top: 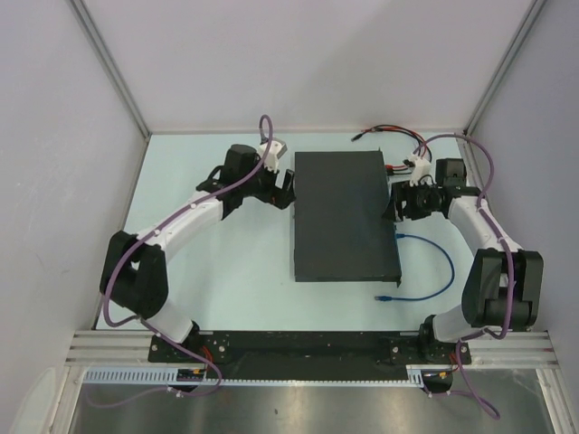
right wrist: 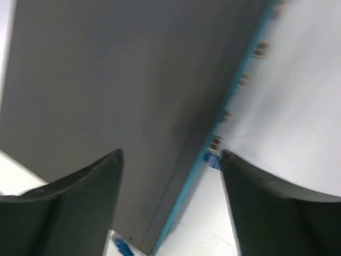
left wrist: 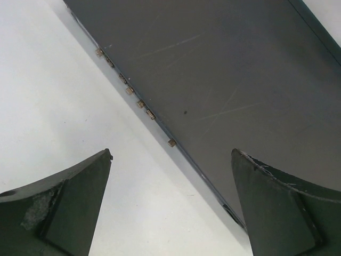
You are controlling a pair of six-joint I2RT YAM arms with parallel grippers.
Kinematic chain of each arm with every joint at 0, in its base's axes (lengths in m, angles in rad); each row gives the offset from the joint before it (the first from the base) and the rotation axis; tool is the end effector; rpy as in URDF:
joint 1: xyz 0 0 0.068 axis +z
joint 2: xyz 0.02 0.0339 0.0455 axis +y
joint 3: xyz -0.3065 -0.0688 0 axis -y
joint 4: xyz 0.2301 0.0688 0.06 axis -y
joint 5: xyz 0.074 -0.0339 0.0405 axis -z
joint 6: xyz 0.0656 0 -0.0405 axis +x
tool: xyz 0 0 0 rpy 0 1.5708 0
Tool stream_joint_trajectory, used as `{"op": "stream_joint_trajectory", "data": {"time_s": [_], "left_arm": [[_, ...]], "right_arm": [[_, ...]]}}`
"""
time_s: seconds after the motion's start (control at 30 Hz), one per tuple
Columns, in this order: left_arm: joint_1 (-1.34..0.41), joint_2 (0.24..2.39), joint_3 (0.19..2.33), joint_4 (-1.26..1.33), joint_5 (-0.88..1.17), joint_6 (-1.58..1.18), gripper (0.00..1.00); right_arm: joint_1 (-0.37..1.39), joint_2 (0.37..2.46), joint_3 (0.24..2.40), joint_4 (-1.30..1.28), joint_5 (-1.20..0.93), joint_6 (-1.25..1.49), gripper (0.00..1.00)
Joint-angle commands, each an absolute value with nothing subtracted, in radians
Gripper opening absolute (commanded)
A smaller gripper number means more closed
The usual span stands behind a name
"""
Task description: Pull the plug from the switch port
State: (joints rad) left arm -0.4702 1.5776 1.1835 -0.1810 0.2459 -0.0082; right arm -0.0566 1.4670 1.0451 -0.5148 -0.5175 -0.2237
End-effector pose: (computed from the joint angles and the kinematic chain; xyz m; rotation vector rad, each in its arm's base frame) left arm 0.3254 -0.1833 0.3122 0.6389 2.0797 -0.5401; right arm 0.3017 0.0154 0.2733 -0.4079 2.3739 0.5189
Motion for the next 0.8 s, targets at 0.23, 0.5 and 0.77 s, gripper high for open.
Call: {"op": "stream_joint_trajectory", "data": {"time_s": [0.23,0.5,0.77], "left_arm": [[-0.42,1.621,1.238,-0.311,0.569,0.112,0.66],[-0.419,1.634,1.195,-0.295,0.603,0.092,0.08],[-0.419,1.68,1.197,-0.327,0.6,0.112,0.07]], "right_arm": [[-0.087,1.537,1.049,-0.526,-0.704,-0.248,0.5],[-0.11,1.382,1.003,-0.937,-0.614,-0.59,0.0],[-0.098,1.413,0.878,-0.864,-0.352,-0.794,0.0]]}}
